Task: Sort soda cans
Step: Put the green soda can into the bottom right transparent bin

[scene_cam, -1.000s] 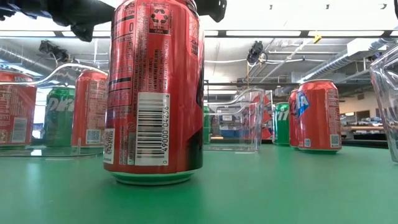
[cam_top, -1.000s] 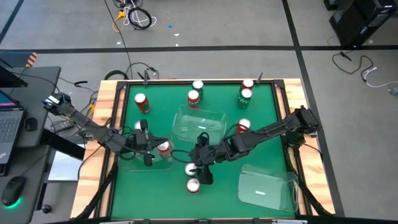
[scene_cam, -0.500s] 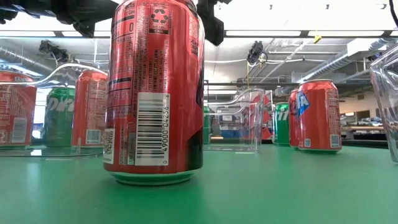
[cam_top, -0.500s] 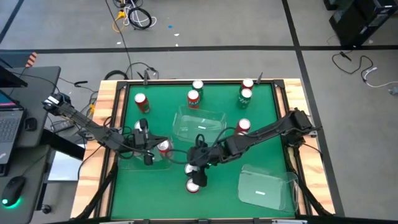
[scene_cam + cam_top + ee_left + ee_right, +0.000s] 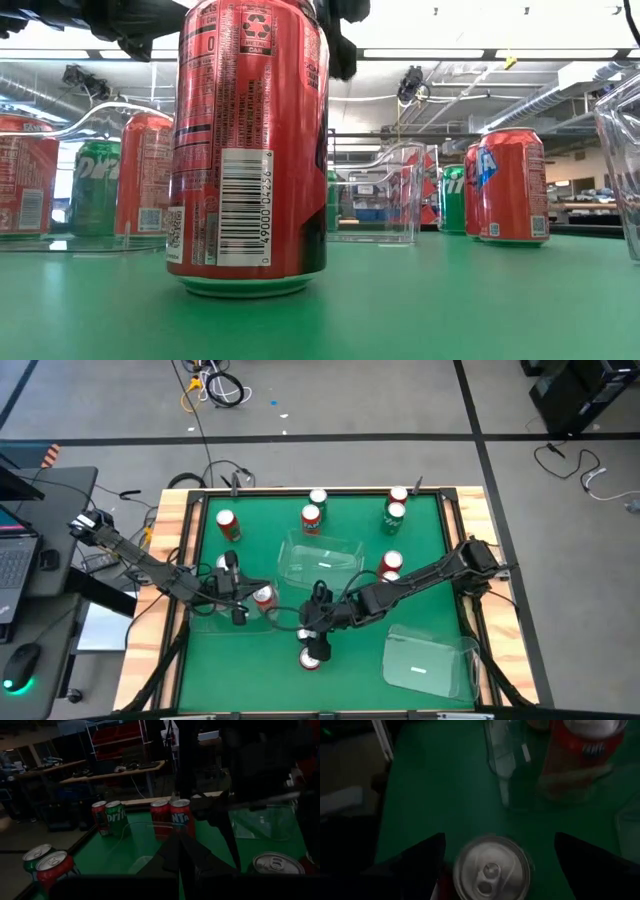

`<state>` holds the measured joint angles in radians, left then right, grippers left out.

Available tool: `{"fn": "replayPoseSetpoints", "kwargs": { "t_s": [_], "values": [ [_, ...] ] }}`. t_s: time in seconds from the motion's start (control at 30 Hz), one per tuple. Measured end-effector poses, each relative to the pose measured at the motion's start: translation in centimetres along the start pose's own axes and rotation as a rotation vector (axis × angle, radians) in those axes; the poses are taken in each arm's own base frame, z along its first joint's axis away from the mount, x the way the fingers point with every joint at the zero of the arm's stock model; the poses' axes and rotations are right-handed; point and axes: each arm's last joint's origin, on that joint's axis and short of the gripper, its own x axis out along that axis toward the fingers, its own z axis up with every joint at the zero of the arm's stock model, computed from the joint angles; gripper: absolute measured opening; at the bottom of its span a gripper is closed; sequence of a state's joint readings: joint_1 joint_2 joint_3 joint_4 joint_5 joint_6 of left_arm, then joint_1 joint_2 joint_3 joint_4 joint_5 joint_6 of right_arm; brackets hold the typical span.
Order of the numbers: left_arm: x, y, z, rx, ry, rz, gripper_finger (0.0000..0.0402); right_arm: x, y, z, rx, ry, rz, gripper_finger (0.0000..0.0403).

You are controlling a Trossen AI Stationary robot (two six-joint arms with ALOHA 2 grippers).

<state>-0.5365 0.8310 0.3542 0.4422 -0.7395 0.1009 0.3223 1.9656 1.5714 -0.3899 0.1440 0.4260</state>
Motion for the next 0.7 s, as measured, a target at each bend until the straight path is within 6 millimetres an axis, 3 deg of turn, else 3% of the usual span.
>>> {"fn": "replayPoseSetpoints", "kwargs": {
  "t_s": [0.17, 0.37, 0.7],
  "values": [
    [0.0, 0.0, 0.0, 0.0, 0.001, 0.0, 0.0001, 1.7, -0.1, -1.1, 0.013, 0.049, -0.015, 0.036],
    [0.0, 0.0, -0.1, 0.005, 0.008, 0.001, 0.0001, 1.8, -0.1, -1.2, 0.018, 0.057, -0.018, 0.0355],
    [0.0, 0.0, -0.1, 0.005, 0.009, 0.001, 0.0001, 1.6, -1.4, -1.0, 0.074, 0.103, -0.058, 0.0262]
  ]
}}
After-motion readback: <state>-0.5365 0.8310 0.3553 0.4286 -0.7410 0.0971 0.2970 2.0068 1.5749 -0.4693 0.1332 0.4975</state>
